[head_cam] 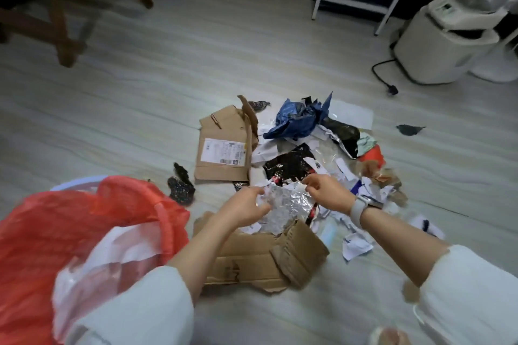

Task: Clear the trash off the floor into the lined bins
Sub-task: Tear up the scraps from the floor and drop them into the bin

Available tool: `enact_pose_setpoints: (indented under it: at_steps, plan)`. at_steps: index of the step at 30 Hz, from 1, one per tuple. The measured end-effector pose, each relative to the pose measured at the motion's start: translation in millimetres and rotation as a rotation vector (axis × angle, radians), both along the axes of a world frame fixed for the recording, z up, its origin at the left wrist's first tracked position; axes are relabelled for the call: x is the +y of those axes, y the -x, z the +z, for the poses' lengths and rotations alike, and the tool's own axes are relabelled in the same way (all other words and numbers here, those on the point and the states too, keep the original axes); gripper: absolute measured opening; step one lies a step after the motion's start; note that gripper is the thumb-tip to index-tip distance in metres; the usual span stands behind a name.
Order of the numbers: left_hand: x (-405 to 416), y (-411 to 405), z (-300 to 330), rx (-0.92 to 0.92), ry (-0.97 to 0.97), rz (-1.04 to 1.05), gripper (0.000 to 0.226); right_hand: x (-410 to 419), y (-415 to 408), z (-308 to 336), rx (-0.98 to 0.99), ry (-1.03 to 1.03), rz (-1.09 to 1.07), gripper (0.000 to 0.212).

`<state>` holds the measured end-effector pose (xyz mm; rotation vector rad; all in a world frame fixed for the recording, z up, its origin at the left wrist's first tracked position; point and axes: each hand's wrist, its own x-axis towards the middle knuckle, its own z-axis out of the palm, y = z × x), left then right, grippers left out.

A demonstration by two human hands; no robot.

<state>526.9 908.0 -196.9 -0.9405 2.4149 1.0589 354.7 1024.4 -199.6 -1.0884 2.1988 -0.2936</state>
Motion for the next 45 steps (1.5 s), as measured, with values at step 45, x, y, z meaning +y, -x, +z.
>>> enact_pose_setpoints:
  at_steps: [45]
  plan:
    - [-2.2, -6.8, -60.2, 0.134, 0.206, 0.224, 0.030, -8.1, -2.4, -117.6, 0.253, -0.157, 0.417, 0.067]
